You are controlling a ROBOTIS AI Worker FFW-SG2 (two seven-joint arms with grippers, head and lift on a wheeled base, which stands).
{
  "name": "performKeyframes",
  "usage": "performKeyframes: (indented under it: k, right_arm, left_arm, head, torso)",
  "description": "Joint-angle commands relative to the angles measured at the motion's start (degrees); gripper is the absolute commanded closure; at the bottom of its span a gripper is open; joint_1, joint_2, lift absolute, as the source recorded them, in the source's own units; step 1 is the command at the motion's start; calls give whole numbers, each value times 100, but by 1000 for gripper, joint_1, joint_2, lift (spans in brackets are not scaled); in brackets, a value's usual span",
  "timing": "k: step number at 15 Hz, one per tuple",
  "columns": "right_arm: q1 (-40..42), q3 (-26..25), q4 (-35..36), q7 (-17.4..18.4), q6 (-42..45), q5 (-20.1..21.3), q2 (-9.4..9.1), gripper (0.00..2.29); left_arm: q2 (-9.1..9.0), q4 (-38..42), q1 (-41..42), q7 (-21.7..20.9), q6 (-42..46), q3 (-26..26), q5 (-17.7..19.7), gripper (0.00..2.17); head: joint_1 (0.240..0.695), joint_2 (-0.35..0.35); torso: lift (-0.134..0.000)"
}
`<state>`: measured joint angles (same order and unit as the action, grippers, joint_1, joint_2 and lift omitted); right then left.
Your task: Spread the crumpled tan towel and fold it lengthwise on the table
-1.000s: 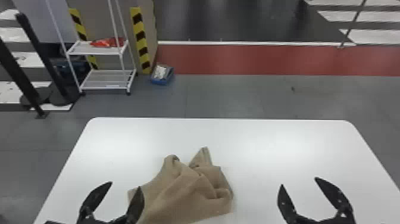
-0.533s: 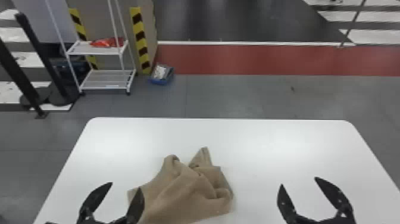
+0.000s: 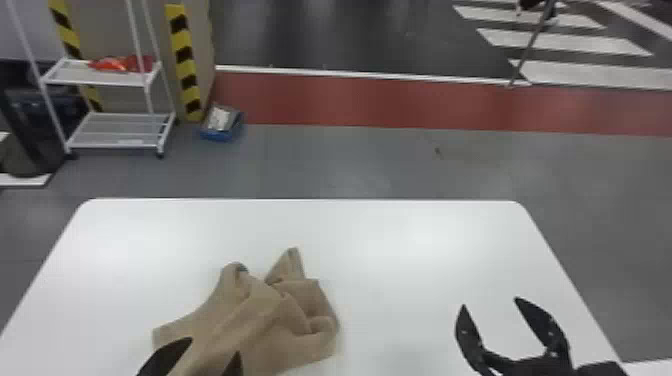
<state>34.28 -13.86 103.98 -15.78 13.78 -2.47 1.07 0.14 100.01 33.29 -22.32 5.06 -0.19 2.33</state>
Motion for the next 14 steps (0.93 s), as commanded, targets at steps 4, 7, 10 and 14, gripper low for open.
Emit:
performKeyframes:
  k: [4,7,10,14]
  right_arm:
    - [-150,-627,-369,-22,14,-272,-10,110]
    - [-194,-609,-396,-66,14,-280,-19,110]
    - [-291,-548,-475,-101,-3,-272,-28,110]
    - [-326,-530,-536,-110,-3,-263,-37,110]
  left_arm:
    - [-5,-852,-684,210,-678,-473,-321,198]
    - [-23,-1115,-842,606,-678,-500,-593,336]
    - [3,-1115,-851,1098,-678,-491,-865,1345]
    - [12,27,-350,983,-1241,-34,-892,1966]
  head:
    - [695,-350]
    - [695,-350]
    - [695,-350]
    - [695,-310]
  torso:
    - [0]
    - [0]
    - [0]
    - [0]
